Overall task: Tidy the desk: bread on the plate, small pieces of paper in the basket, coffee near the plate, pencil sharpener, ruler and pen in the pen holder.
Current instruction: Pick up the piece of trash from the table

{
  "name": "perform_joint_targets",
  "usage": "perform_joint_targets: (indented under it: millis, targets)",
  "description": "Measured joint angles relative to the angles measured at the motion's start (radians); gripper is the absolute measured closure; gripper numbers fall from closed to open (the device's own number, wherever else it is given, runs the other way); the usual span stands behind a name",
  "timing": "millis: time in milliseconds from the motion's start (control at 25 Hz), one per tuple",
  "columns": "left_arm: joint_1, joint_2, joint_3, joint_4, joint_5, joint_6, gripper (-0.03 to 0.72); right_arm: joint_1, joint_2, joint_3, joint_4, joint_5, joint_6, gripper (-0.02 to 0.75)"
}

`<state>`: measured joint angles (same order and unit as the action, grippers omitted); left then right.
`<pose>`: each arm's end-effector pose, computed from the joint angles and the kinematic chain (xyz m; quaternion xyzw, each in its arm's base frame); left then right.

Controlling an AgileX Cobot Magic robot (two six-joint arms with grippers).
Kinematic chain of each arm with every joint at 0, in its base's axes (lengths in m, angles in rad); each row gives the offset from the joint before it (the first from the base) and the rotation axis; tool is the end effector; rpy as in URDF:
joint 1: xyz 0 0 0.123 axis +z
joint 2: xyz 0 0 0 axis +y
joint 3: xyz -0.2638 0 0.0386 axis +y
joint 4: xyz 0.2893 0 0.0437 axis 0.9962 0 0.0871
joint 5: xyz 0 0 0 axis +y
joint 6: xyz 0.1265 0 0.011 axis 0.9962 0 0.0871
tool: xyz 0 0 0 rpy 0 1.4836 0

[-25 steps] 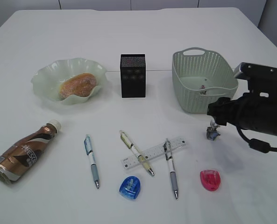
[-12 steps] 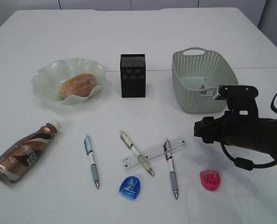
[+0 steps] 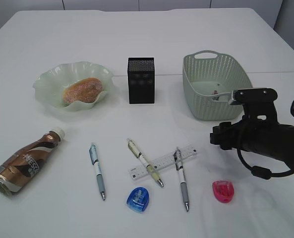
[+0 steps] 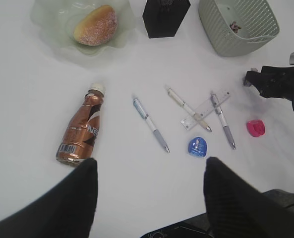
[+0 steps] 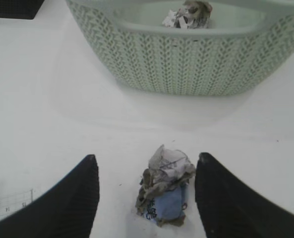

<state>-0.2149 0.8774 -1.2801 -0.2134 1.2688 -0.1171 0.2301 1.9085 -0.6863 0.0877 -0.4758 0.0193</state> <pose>0.1891 -0.0676 0.4173 0.0548 0.9158 -0.1679 0.3607 0.3554 0.0780 0.0242 -0.0508 0.8967 0.0538 0.4364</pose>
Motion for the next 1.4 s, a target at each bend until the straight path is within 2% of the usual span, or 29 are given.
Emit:
perform_joint_targets:
  millis: [1080,1240,1400]
  targets:
    - [0.000,0.000,0.000,0.000,0.000,0.000,0.202,0.000,0.112,-0.034,0.018,-0.057,-0.010,0.261]
    - [0.000,0.000,0.000,0.000,0.000,0.000,0.202,0.000,0.112,-0.034,0.018,-0.057,-0.010,0.330]
    - [0.000,0.000,0.000,-0.006,0.000,0.000,0.202,0.000,0.112,-0.034,0.020,-0.057,-0.010,0.466]
